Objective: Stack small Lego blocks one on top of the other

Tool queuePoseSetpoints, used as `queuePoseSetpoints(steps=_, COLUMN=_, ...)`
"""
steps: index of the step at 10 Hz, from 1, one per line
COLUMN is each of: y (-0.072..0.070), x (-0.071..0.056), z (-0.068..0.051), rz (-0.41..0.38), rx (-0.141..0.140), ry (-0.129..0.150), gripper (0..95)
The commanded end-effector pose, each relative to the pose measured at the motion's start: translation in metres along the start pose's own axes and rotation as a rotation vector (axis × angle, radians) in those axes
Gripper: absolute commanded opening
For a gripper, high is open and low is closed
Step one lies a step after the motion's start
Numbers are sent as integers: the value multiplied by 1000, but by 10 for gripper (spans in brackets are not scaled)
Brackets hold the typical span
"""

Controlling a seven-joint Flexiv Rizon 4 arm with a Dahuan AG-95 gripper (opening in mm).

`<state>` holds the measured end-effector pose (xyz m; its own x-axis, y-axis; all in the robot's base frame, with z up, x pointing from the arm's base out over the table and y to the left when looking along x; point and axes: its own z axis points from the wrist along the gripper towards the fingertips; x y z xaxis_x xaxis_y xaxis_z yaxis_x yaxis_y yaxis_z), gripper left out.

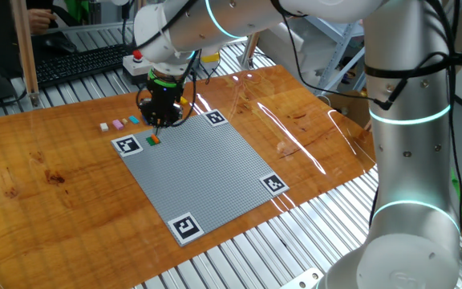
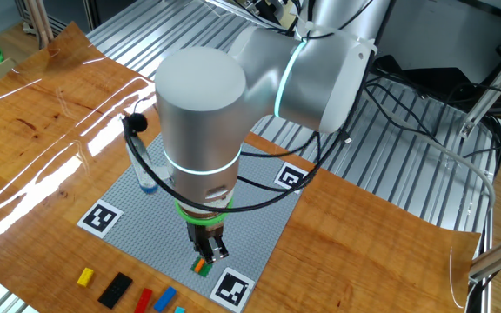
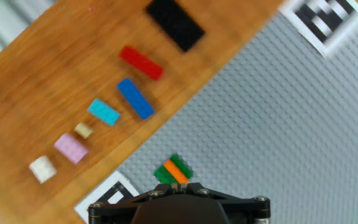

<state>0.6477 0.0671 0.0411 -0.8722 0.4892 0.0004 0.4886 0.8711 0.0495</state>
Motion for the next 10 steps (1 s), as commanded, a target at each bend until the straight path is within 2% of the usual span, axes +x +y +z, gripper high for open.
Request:
queuePoseSetpoints(steps=1, y=9, x=-10, z=-1, rz=-238, rx=-4, ry=-22, gripper=0)
queuePoseSetpoints(steps=5, y=12, x=-20, z=-9, rz=-340, rx=3, ry=-20, gripper=0)
queuePoseSetpoints(steps=10, y=10, x=-41, z=-12, rz=-388, rx=0, ry=-14, gripper=0)
